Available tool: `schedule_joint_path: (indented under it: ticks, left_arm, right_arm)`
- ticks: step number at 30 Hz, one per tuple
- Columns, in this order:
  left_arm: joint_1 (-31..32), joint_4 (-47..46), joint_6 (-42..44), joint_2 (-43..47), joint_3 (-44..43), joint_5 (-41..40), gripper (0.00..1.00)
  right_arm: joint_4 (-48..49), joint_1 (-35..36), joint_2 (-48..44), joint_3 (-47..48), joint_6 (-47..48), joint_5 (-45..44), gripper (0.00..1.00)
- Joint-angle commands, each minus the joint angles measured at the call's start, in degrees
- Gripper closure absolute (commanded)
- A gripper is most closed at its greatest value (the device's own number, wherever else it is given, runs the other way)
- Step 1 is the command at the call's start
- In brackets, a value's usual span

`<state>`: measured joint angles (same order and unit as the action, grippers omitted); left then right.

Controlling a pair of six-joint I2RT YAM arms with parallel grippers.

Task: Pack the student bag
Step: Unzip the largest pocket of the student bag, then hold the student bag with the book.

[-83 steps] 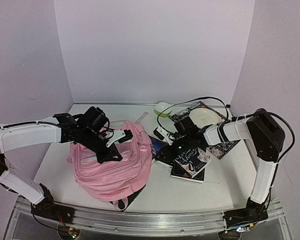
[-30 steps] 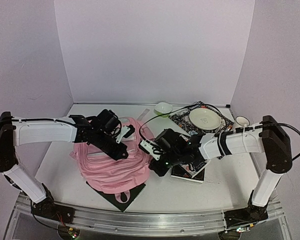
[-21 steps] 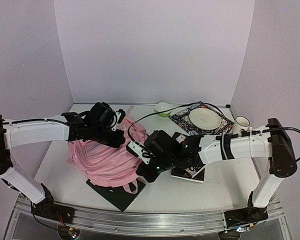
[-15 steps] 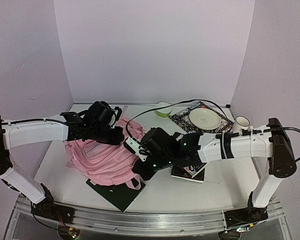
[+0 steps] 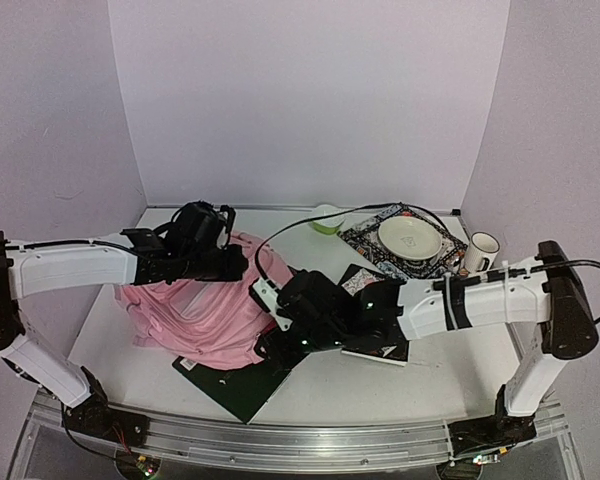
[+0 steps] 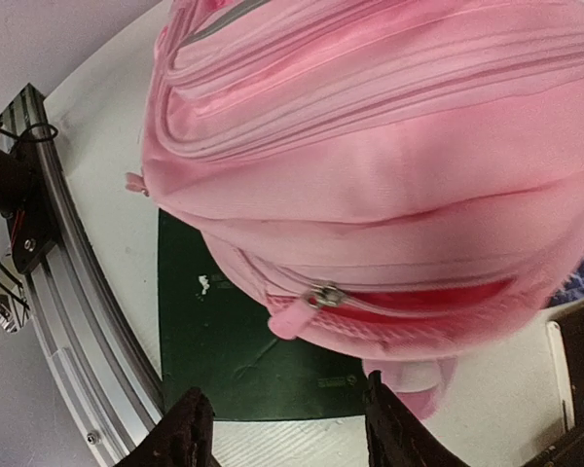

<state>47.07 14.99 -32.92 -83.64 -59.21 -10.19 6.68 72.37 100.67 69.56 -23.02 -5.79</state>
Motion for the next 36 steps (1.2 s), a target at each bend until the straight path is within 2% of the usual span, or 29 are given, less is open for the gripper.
schedule_joint_path:
  ticks: [1, 6, 9, 15, 26, 28, 31, 36]
  left_arm:
    - [-0.46, -4.42, 2.74, 4.71, 1.51, -1.99, 0.78]
    - [-0.04, -3.30, 2.99, 9.27, 4.28, -0.86, 0.54]
    - [1.68, -0.94, 2.67, 11.14, 4.52, -1.30, 0.48]
    - [10.94, 4.96, -1.97, 11.77, 4.32, -5.43, 0.44]
    - [20.21, 8.97, -17.70, 14.38, 11.06, -5.86, 0.45]
    - [21.16, 10.23, -20.30, 13.78, 11.46, -5.76, 0.46]
    - [22.38, 10.82, -23.59, 13.30, 12.44, -4.80, 0.48]
    - [23.33, 10.90, -27.99, 12.60, 14.24, -4.92, 0.50]
  right_arm:
    - [-0.88, -4.27, -6.65, -3.00, -4.61, -3.76, 0.41]
    - [2.10, -11.10, -7.74, -6.50, -11.91, 1.32, 0.33]
    - [6.24, -13.47, -6.51, -7.78, -16.93, 4.21, 0.29]
    - [12.65, -15.06, 0.03, -5.91, -24.63, 10.81, 0.26]
    - [15.53, -15.29, 8.93, -0.69, -30.84, 14.82, 0.25]
    - [15.55, -15.26, 9.76, -0.35, -31.21, 14.85, 0.27]
    - [15.69, -15.27, 10.51, -0.21, -31.64, 14.65, 0.37]
    - [16.67, -15.28, 11.12, 0.05, -32.04, 15.65, 0.65]
